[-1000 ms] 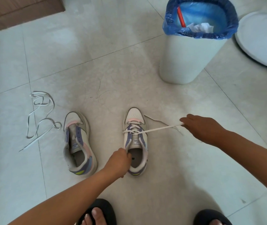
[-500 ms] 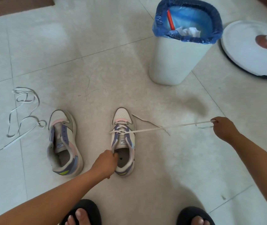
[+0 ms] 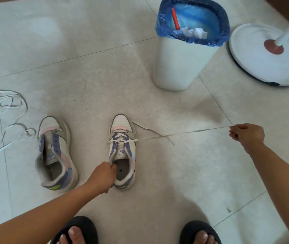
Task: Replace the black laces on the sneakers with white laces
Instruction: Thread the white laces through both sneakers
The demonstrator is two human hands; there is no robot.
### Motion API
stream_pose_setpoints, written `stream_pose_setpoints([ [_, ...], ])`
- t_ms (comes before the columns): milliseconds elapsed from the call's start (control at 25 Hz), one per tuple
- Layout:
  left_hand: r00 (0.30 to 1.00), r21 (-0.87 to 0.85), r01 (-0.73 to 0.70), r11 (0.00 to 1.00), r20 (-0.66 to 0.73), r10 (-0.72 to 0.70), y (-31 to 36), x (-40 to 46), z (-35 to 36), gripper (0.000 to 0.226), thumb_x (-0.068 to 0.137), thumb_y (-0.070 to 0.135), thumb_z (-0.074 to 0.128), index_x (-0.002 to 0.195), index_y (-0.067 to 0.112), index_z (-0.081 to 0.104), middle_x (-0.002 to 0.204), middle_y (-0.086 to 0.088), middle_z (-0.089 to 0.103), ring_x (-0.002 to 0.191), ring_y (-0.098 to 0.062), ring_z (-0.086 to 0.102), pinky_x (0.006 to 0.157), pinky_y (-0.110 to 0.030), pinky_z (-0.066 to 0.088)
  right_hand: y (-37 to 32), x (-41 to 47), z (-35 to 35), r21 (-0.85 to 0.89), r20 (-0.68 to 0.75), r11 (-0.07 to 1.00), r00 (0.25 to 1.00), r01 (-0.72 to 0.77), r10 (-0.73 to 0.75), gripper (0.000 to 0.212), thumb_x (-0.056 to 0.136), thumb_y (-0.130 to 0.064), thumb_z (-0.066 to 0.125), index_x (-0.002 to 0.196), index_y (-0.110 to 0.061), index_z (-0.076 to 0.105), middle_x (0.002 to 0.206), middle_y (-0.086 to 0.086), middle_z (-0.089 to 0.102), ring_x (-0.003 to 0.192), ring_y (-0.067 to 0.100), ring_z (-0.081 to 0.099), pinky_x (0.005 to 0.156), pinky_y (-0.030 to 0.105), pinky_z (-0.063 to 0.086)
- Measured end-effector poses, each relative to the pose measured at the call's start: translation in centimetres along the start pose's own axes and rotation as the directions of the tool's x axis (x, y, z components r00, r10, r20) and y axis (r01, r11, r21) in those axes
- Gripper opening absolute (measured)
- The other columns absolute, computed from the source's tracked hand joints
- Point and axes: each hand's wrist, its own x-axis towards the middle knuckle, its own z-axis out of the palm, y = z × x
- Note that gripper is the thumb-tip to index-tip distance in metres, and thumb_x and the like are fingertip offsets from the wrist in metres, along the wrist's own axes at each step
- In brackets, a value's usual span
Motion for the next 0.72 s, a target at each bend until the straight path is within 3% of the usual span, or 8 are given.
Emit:
stream_pose_setpoints([
  [120, 0.997, 0.023, 0.046, 0.999, 0.061, -0.047, 0.4, -0.4, -0.3, 0.034, 0.099, 0.033, 0.032, 0.098, 0.003, 0.049, 0.063, -0.01, 0.057, 0.042, -0.019, 0.049, 0.042, -0.02, 0.04, 0.9, -2.4, 2.6, -0.079, 0.007, 0.98, 0.983, -0.18, 0.181, 0.023, 0.081, -0.02, 0.073, 0.08, 0.001, 0.066, 0.064, 0.008, 0.059, 0.051, 0.015, 0.054, 0.052, 0.021, 0.05],
  [200, 0.996, 0.125, 0.053, 0.991, 0.061, -0.061, 1.0, -0.7, -1.1, 0.042, 0.096, 0.047, 0.034, 0.109, 0.008, 0.039, 0.074, -0.008, 0.058, 0.051, -0.018, 0.053, 0.048, -0.022, 0.044, 1.8, -6.0, 5.7, -0.08, 0.155, 0.95, 0.937, -0.303, 0.312, 0.024, 0.082, -0.018, 0.072, 0.069, -0.003, 0.059, 0.063, 0.007, 0.055, 0.048, 0.013, 0.049, 0.045, 0.02, 0.043],
  [280, 0.991, 0.317, -0.031, 0.948, -0.112, 0.07, 1.5, -0.7, -2.3, 0.047, 0.093, 0.057, 0.034, 0.11, 0.014, 0.035, 0.085, -0.002, 0.055, 0.068, -0.019, 0.055, 0.06, -0.029, 0.042, 2.1, -10.5, 9.3, 0.059, 0.37, 0.892, 0.839, -0.449, 0.398, 0.021, 0.082, -0.004, 0.07, 0.067, -0.002, 0.056, 0.063, 0.01, 0.055, 0.049, 0.013, 0.049, 0.041, 0.018, 0.043],
  [360, 0.907, 0.424, -0.148, 0.894, -0.302, 0.294, 2.2, -1.0, -3.4, 0.037, 0.094, 0.05, 0.036, 0.11, 0.017, 0.039, 0.096, 0.0, 0.052, 0.078, -0.019, 0.054, 0.062, -0.03, 0.037, 1.0, -14.7, 12.4, 0.134, 0.551, 0.844, 0.747, -0.52, 0.373, 0.015, 0.082, 0.004, 0.066, 0.07, 0.0, 0.057, 0.063, 0.011, 0.058, 0.052, 0.014, 0.055, 0.043, 0.017, 0.048],
  [440, 0.813, 0.435, -0.291, 0.852, -0.357, 0.46, 2.8, -1.0, -3.8, 0.023, 0.095, 0.039, 0.042, 0.107, 0.02, 0.048, 0.103, 0.002, 0.049, 0.079, -0.015, 0.051, 0.059, -0.026, 0.033, -0.6, -17.6, 14.9, 0.157, 0.67, 0.86, 0.692, -0.486, 0.269, 0.013, 0.083, 0.004, 0.065, 0.072, -0.002, 0.061, 0.059, 0.008, 0.06, 0.05, 0.011, 0.057, 0.047, 0.018, 0.051],
  [480, 0.799, 0.424, -0.34, 0.84, -0.341, 0.495, 3.0, -0.9, -3.6, 0.019, 0.095, 0.035, 0.045, 0.105, 0.021, 0.053, 0.104, 0.003, 0.048, 0.079, -0.013, 0.049, 0.059, -0.024, 0.033, -1.5, -18.7, 15.7, 0.172, 0.694, 0.879, 0.688, -0.445, 0.212, 0.012, 0.083, 0.004, 0.066, 0.073, -0.003, 0.063, 0.059, 0.007, 0.06, 0.05, 0.011, 0.058, 0.049, 0.018, 0.052],
  [640, 0.856, 0.268, -0.374, 0.888, -0.268, 0.442, 3.1, 0.1, -2.4, 0.018, 0.091, 0.03, 0.055, 0.104, 0.026, 0.066, 0.1, 0.005, 0.043, 0.087, -0.01, 0.048, 0.068, -0.021, 0.036, -3.0, -21.1, 17.7, 0.205, 0.653, 0.953, 0.756, -0.222, 0.036, 0.011, 0.081, 0.003, 0.068, 0.079, -0.007, 0.065, 0.067, 0.007, 0.064, 0.061, 0.015, 0.061, 0.059, 0.019, 0.055],
  [720, 0.851, 0.245, -0.38, 0.892, -0.284, 0.441, 3.1, 0.6, -2.1, 0.018, 0.089, 0.029, 0.057, 0.104, 0.027, 0.067, 0.096, 0.006, 0.039, 0.089, -0.01, 0.046, 0.068, -0.022, 0.036, -2.8, -21.6, 18.0, 0.18, 0.616, 0.973, 0.788, -0.144, 0.003, 0.014, 0.079, 0.001, 0.071, 0.076, -0.011, 0.066, 0.07, 0.006, 0.067, 0.065, 0.016, 0.062, 0.064, 0.022, 0.054],
])
